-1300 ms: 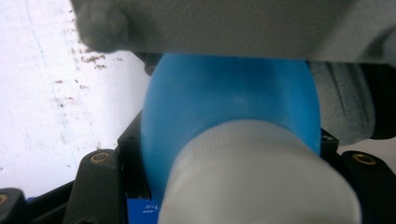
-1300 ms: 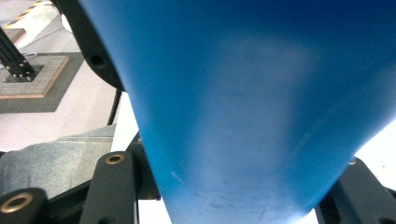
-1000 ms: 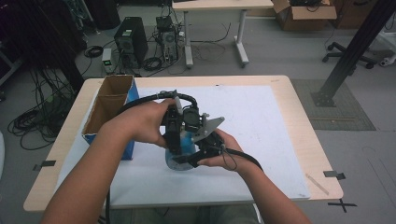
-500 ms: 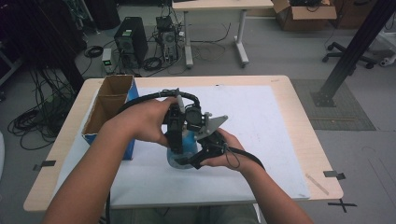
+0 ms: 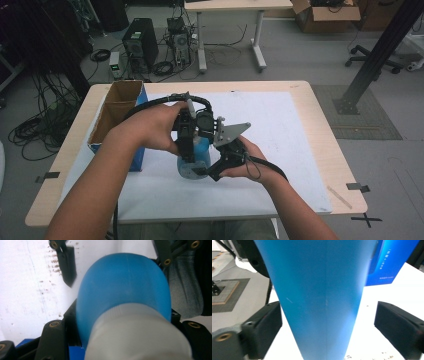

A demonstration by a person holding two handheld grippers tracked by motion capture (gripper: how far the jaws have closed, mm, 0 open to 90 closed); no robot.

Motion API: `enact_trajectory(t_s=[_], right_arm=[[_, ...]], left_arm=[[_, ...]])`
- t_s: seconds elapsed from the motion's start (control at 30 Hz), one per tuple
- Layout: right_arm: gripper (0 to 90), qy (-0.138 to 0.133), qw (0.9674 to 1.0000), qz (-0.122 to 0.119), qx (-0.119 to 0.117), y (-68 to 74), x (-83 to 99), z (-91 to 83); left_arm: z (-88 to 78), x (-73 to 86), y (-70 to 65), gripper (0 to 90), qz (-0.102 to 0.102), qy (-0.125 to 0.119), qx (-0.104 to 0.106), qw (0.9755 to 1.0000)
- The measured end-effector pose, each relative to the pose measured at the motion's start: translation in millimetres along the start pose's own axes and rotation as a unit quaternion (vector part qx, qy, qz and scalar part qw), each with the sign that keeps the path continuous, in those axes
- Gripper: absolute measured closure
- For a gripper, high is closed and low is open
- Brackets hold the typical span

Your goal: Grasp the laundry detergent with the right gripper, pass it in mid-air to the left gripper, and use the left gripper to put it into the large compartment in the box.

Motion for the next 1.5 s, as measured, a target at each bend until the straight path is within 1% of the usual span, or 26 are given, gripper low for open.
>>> enact_trajectory(t_s=[0.07, 0.1, 0.2, 0.3, 0.43, 0.57, 0.6, 0.73, 0.77, 0.8, 0.83, 0.93, 0.97, 1.0, 1.03, 1.07, 1.1, 1.13, 1.17, 1.2, 1.23, 1.3, 1.37, 1.4, 1.43, 1.5], right_arm=[[6.1, -0.001, 1.0000, 0.000, -0.002, -1.7, -0.8, -1.7], [3.4, 0.001, 1.0000, 0.004, -0.003, -2.8, -0.8, -3.3], [0.2, -0.002, 1.0000, 0.006, -0.002, -4.7, -1.1, -8.2], [0.2, -0.007, 1.0000, 0.005, 0.005, -6.1, -3.8, -16.3], [0.4, -0.002, 0.9999, -0.004, 0.011, -9.2, -6.4, -27.9], [0.6, 0.020, 0.9994, -0.014, 0.027, -16.6, -9.6, -46.9], [0.5, 0.028, 0.9989, -0.024, 0.030, -19.0, -10.3, -51.9], [0.7, 0.063, 0.9961, -0.034, 0.052, -29.8, -12.5, -69.6], [0.8, 0.071, 0.9955, -0.033, 0.055, -31.9, -12.7, -72.4], [1.1, 0.082, 0.9944, -0.032, 0.059, -35.0, -13.0, -76.1], [1.2, 0.092, 0.9930, -0.036, 0.064, -37.6, -13.9, -80.0], [1.4, 0.116, 0.9899, -0.044, 0.069, -43.4, -17.9, -89.7], [1.3, 0.126, 0.9883, -0.050, 0.069, -44.2, -18.9, -91.9], [1.8, 0.139, 0.9865, -0.056, 0.068, -44.5, -20.7, -94.8], [1.8, 0.152, 0.9843, -0.060, 0.065, -45.0, -23.3, -98.5], [1.8, 0.152, 0.9843, -0.060, 0.065, -45.0, -23.3, -98.5], [1.8, 0.159, 0.9832, -0.063, 0.063, -45.2, -24.5, -100.2], [1.8, 0.171, 0.9812, -0.065, 0.061, -45.7, -25.3, -102.2], [1.8, 0.179, 0.9797, -0.065, 0.062, -46.1, -25.5, -103.4], [1.8, 0.191, 0.9773, -0.068, 0.062, -47.3, -25.6, -105.1], [1.9, 0.197, 0.9762, -0.067, 0.061, -48.0, -25.3, -105.9], [2.1, 0.222, 0.9715, -0.061, 0.057, -51.0, -23.7, -107.9], [2.3, 0.243, 0.9666, -0.058, 0.055, -53.3, -22.4, -109.3], [2.6, 0.254, 0.9642, -0.055, 0.052, -54.7, -21.4, -109.8], [2.7, 0.267, 0.9613, -0.052, 0.045, -56.5, -21.1, -111.0], [2.6, 0.269, 0.9606, -0.051, 0.046, -57.7, -21.4, -111.6]], left_arm=[[-0.8, 0.0, 0.8, 38.4, -0.006, 0.003, -0.001, 1.0000], [-1.8, -0.3, 1.9, 38.3, -0.022, 0.004, -0.001, 0.9997], [-2.9, 0.2, 3.2, 38.3, -0.034, 0.011, -0.003, 0.9993], [-3.9, 0.7, 4.9, 38.3, -0.043, 0.016, -0.006, 0.9989], [-8.5, 1.8, 9.9, 38.3, -0.071, 0.022, -0.020, 0.9970], [-17.1, 4.3, 17.2, 38.3, -0.119, 0.015, -0.036, 0.9922], [-19.5, 4.9, 18.6, 38.3, -0.128, 0.013, -0.040, 0.9909], [-29.3, 6.9, 24.3, 38.3, -0.174, 0.008, -0.055, 0.9832], [-32.0, 7.5, 26.2, 38.2, -0.189, 0.007, -0.060, 0.9801], [-34.9, 8.3, 28.1, 38.2, -0.196, 0.011, -0.064, 0.9784], [-38.1, 9.1, 29.5, 38.2, -0.214, 0.007, -0.072, 0.9741], [-45.8, 11.7, 34.2, 38.2, -0.248, 0.002, -0.082, 0.9653], [-49.1, 13.4, 36.3, 38.2, -0.263, -0.002, -0.084, 0.9611], [-51.1, 14.6, 37.6, 38.3, -0.273, -0.003, -0.085, 0.9581], [-56.0, 17.9, 41.2, 38.3, -0.298, -0.011, -0.088, 0.9504], [-56.0, 17.9, 41.2, 38.3, -0.298, -0.011, -0.088, 0.9504], [-59.2, 20.1, 43.6, 38.3, -0.313, -0.015, -0.090, 0.9455], [-61.3, 21.3, 45.2, 38.3, -0.322, -0.018, -0.091, 0.9422], [-64.5, 23.5, 47.7, 38.2, -0.339, -0.024, -0.095, 0.9355], [-66.7, 24.9, 49.2, 38.2, -0.346, -0.027, -0.098, 0.9328], [-70.0, 27.3, 51.7, 38.2, -0.357, -0.032, -0.103, 0.9278], [-74.7, 31.3, 55.5, 38.2, -0.370, -0.036, -0.112, 0.9214], [-80.7, 37.0, 59.6, 38.2, -0.387, -0.039, -0.124, 0.9131], [-82.8, 39.0, 60.7, 38.2, -0.391, -0.038, -0.127, 0.9108], [-85.2, 41.1, 62.1, 38.2, -0.400, -0.040, -0.133, 0.9058], [-91.2, 45.9, 64.9, 38.2, -0.413, -0.042, -0.141, 0.8985]])
Point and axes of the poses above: each handheld gripper's, and its own axes: z roughly forward along the jaws, x roughly out of its underside, y roughly to its left, the point moved 4 cm from there along z, roughly forward along the jaws, and after that the axes turned 15 degrees about -y, right-handed, at the moved point
